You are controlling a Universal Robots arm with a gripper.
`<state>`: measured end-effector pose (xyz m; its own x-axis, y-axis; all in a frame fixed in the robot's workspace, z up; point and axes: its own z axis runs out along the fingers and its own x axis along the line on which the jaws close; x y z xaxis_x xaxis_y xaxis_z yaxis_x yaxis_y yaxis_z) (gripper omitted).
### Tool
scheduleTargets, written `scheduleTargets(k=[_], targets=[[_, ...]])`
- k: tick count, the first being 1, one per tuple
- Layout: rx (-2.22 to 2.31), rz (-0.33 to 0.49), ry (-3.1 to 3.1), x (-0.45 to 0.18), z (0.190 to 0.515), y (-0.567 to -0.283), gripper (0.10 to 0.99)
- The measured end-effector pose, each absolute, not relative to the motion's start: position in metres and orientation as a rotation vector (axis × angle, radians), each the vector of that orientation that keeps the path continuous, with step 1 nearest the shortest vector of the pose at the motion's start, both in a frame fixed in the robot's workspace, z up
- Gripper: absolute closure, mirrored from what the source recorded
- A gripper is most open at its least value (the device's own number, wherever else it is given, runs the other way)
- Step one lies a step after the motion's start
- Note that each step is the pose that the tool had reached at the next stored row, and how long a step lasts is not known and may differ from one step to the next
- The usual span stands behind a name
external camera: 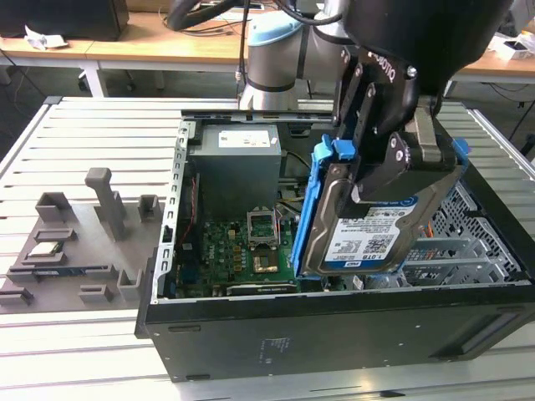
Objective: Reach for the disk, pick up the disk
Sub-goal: 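Pick up the disk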
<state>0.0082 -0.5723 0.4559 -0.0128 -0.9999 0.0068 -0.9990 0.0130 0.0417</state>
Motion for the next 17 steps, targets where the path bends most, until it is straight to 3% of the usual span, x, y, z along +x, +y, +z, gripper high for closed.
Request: scheduleTargets(k=[17], targets=[[2.184,-0.038,-2.21,0.052,0.456,-0.551,0.718]])
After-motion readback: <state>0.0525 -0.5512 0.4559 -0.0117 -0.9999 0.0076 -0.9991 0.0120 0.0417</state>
